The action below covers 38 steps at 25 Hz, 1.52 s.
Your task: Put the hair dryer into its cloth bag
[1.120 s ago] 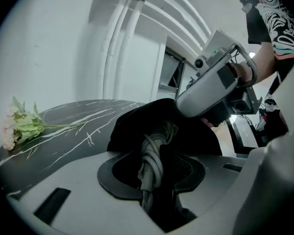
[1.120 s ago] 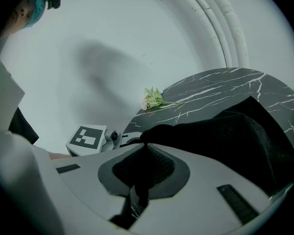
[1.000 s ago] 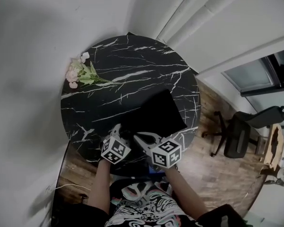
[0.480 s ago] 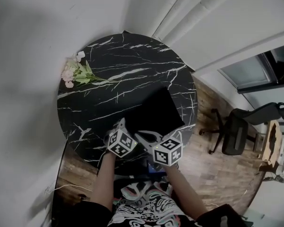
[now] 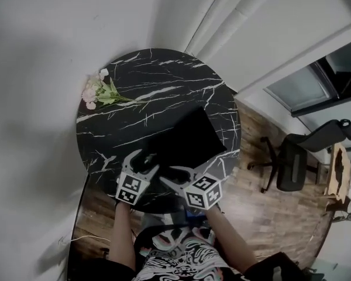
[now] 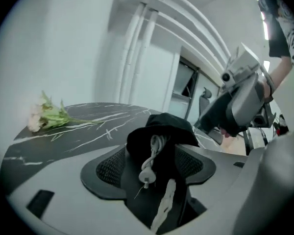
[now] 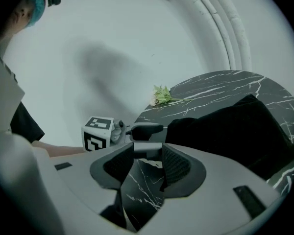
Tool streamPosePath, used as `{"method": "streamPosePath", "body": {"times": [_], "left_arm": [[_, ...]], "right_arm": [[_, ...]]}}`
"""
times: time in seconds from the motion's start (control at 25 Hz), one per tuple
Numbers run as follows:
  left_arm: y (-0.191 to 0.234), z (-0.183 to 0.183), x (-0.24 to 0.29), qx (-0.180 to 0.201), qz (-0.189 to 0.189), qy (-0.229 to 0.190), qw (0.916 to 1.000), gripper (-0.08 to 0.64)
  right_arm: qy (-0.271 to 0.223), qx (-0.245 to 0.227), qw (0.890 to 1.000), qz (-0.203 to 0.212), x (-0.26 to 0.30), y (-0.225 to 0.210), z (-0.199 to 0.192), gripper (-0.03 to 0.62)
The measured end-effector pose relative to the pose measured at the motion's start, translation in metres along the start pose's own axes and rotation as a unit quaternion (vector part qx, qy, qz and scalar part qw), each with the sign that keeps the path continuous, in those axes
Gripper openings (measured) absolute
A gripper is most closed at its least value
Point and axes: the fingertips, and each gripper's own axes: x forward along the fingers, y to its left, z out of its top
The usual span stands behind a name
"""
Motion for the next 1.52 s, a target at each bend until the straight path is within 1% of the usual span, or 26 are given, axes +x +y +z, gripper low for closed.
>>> {"method": "streamPosePath", "body": {"times": [0.04, 0.12, 0.16, 0.24, 0.28, 0.32, 0.36, 0.44, 0.52, 0.6, 0.68, 0.76, 0.88, 0.92, 1.0, 1.16, 1.2, 1.28, 1.36, 1.44, 1.52], "left_arm": [[0.009, 0.0, -0.016, -0.02, 0.023, -0.013, 0.9995, 0.302], [0.028, 0.001, -0.05, -0.044, 0.08, -0.042, 0.995, 0.135], [0.035, 0.003, -0.067, -0.053, 0.107, -0.057, 0.9912, 0.082], [0.039, 0.01, -0.095, -0.07, 0.147, -0.085, 0.9829, 0.028], [0.034, 0.014, -0.107, -0.075, 0.158, -0.097, 0.9797, 0.018], [0.026, 0.019, -0.116, -0.076, 0.165, -0.106, 0.9776, 0.015], [0.015, 0.024, -0.123, -0.073, 0.171, -0.111, 0.9763, 0.014], [-0.013, 0.034, -0.133, -0.057, 0.184, -0.115, 0.9746, 0.014], [-0.046, 0.043, -0.138, -0.045, 0.199, -0.115, 0.9722, 0.014], [-0.08, 0.049, -0.144, -0.037, 0.217, -0.115, 0.9686, 0.014], [-0.112, 0.052, -0.15, -0.026, 0.229, -0.118, 0.9659, 0.014], [-0.142, 0.056, -0.156, -0.013, 0.232, -0.119, 0.9653, 0.014], [-0.18, 0.059, -0.166, -0.006, 0.233, -0.123, 0.9646, 0.014], [-0.189, 0.061, -0.17, -0.008, 0.234, -0.128, 0.9637, 0.014], [-0.204, 0.067, -0.177, -0.006, 0.243, -0.136, 0.9605, 0.014], [-0.228, 0.074, -0.186, 0.018, 0.263, -0.14, 0.9544, 0.014], [-0.233, 0.075, -0.186, 0.024, 0.264, -0.139, 0.9541, 0.014], [-0.243, 0.079, -0.182, 0.031, 0.251, -0.139, 0.9573, 0.014], [-0.253, 0.087, -0.179, 0.028, 0.234, -0.148, 0.9607, 0.014], [-0.258, 0.095, -0.177, 0.025, 0.224, -0.155, 0.962, 0.014], [-0.257, 0.1, -0.176, 0.028, 0.224, -0.156, 0.9615, 0.014]], "right_arm": [[-0.002, -0.013, 1.0, -0.005, -0.005, 0.005, -0.003, 0.138], [-0.022, -0.031, 0.999, -0.021, -0.018, 0.01, -0.007, 0.137], [-0.038, -0.032, 0.998, -0.024, -0.025, 0.012, -0.008, 0.137], [-0.073, -0.022, 0.997, -0.018, -0.04, 0.015, -0.008, 0.132], [-0.088, -0.018, 0.996, -0.016, -0.048, 0.016, -0.008, 0.104], [-0.101, -0.02, 0.994, -0.019, -0.056, 0.017, -0.008, 0.058], [-0.111, -0.028, 0.993, -0.026, -0.064, 0.018, -0.008, 0.037], [-0.124, -0.065, 0.989, -0.049, -0.081, 0.021, -0.01, 0.028], [-0.138, -0.105, 0.982, -0.077, -0.104, 0.023, -0.013, 0.026], [-0.158, -0.131, 0.973, -0.105, -0.133, 0.025, -0.018, 0.026], [-0.18, -0.147, 0.965, -0.126, -0.162, 0.027, -0.025, 0.026], [-0.195, -0.143, 0.961, -0.133, -0.186, 0.029, -0.038, 0.026], [-0.213, -0.109, 0.964, -0.118, -0.214, 0.034, -0.06, 0.026], [-0.216, -0.11, 0.963, -0.119, -0.222, 0.036, -0.064, 0.025], [-0.219, -0.13, 0.958, -0.131, -0.234, 0.038, -0.068, 0.025], [-0.233, -0.161, 0.947, -0.153, -0.259, 0.046, -0.073, 0.021], [-0.236, -0.167, 0.945, -0.156, -0.264, 0.047, -0.074, 0.02], [-0.24, -0.173, 0.942, -0.161, -0.273, 0.047, -0.075, 0.02], [-0.244, -0.174, 0.94, -0.165, -0.28, 0.045, -0.073, 0.018], [-0.251, -0.173, 0.938, -0.167, -0.285, 0.044, -0.07, 0.018], [-0.258, -0.172, 0.936, -0.168, -0.291, 0.041, -0.066, 0.018]]}}
